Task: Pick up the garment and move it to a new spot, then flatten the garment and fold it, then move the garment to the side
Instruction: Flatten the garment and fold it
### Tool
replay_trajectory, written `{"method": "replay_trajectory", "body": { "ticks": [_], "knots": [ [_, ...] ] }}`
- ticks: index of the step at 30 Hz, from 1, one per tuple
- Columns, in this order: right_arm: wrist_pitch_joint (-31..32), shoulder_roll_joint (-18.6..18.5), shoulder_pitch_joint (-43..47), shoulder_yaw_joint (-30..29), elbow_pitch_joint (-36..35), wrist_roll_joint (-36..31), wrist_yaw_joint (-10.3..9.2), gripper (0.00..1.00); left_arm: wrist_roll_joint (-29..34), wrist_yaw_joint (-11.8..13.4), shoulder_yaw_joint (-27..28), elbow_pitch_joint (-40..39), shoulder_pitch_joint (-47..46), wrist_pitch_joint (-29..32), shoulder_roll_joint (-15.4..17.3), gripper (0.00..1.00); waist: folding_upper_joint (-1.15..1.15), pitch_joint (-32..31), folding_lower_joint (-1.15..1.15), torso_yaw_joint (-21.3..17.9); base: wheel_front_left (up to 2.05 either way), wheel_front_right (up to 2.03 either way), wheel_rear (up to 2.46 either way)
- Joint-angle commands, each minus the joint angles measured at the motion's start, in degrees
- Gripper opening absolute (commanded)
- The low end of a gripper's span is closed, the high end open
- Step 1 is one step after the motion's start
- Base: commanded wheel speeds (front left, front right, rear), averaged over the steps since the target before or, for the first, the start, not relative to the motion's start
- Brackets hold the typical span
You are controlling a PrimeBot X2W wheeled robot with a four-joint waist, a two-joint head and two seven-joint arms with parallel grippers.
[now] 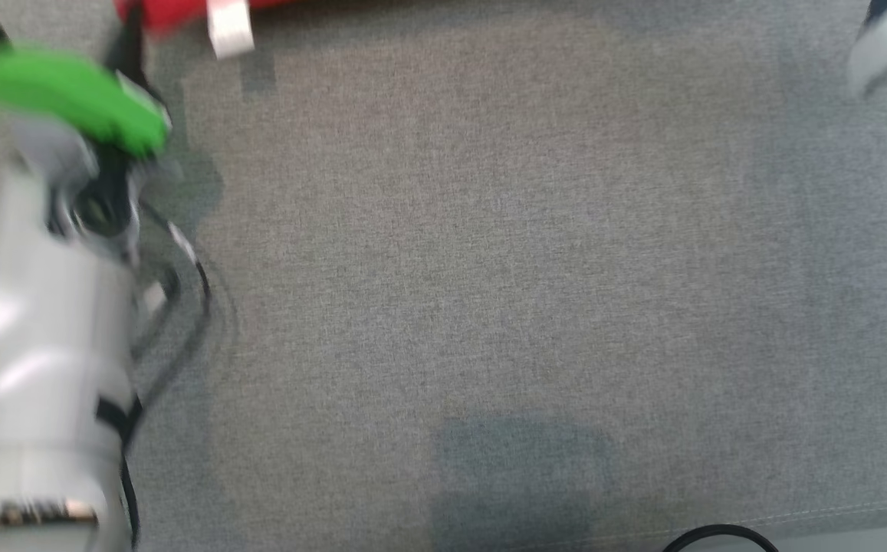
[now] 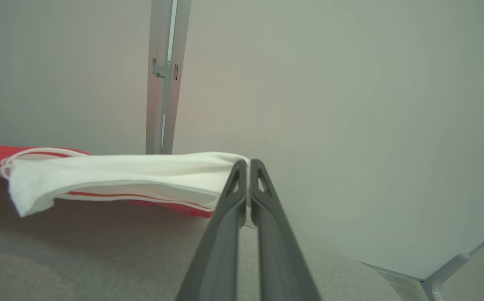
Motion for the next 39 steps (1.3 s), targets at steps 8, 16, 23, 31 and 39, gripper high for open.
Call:
{"method": "replay_trajectory", "body": {
  "ticks": [8,16,23,31,39],
  "knots": [
    [-0.2,1.5,27.5,-0.4,-2.6,4.8,-0.13,0.00,-18.0,0.0,-2.2,-8.6,29.4,1.0,0.0,0.00,-0.01,-10.6,0.00,-1.8,0.00,0.00,0.00],
    [-0.2,5.5,43.9,-2.0,-1.2,3.8,-0.13,0.00,-23.5,0.0,-5.7,-12.8,46.0,-6.4,0.7,0.00,-0.01,-19.0,0.00,-1.6,0.00,0.00,0.00],
    [-0.2,8.3,53.5,-2.8,-0.6,3.8,-0.13,0.00,-25.5,0.0,-8.5,-13.9,54.9,-12.3,1.2,0.00,-0.01,-24.4,0.00,-1.7,0.00,0.00,0.00],
    [-0.2,10.1,62.9,-4.2,-2.2,4.4,-0.13,0.00,-26.1,0.0,-10.9,-14.4,61.6,-18.9,1.6,0.00,-0.01,-26.6,0.00,-1.2,0.00,0.00,0.00],
    [-0.2,9.6,69.9,-3.1,-4.2,4.6,-0.14,0.00,-21.7,0.0,-8.3,-13.8,64.2,-20.8,1.8,0.00,-0.01,-27.3,0.00,-1.3,0.00,0.00,0.00]
  ]
}}
